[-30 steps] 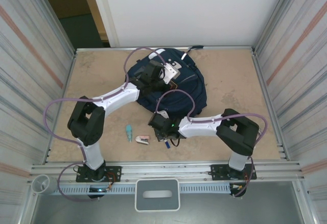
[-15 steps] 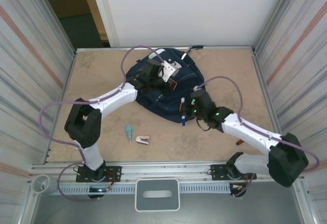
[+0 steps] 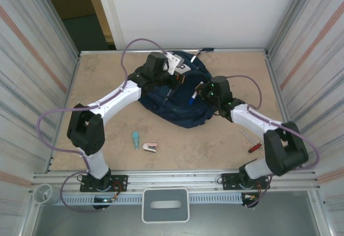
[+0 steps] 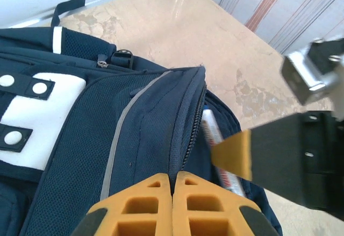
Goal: Pack books, pencil case, and school supplies into a backpack
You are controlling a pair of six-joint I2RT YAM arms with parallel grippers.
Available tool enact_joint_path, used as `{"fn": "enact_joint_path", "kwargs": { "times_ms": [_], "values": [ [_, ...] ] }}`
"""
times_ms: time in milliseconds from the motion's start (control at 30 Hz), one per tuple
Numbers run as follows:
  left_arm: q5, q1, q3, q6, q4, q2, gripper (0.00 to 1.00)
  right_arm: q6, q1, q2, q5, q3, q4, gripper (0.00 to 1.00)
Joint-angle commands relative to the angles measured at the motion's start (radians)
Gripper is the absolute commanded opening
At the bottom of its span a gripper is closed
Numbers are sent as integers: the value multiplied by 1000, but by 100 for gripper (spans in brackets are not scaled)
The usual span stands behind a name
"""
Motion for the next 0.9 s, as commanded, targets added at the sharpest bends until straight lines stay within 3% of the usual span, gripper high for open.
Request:
{"fn": "enact_joint_path", "kwargs": {
  "times_ms": [0,100,167,267,400,500,600,700,767,867],
  "values": [
    [43,1,75,-40,69,-59,0,104,12,112,-20,102,89,17],
    [47,4,76,-46,71,-59,0,86,21,201,-110,183,76,36],
    [53,8,73,-43,71,-61,0,42,21,185,-126,177,43,43],
    [57,14,56,-47,83,-65,0,-49,13,79,-105,95,4,48],
    [69,22,40,-52,94,-61,0,-286,58,-119,-57,4,-138,50],
    [74,26,36,-48,94,-52,0,-554,242,-207,45,-8,-287,53],
    [75,27,32,-44,92,-45,0,-736,437,-194,114,-5,-353,57],
    [78,27,30,-44,90,-42,0,-828,575,-96,105,19,-350,61],
    [76,27,29,-44,87,-44,0,-874,646,-4,100,62,-352,72],
    [71,26,27,-38,79,-46,0,-955,735,133,83,141,-363,79]
  ]
}}
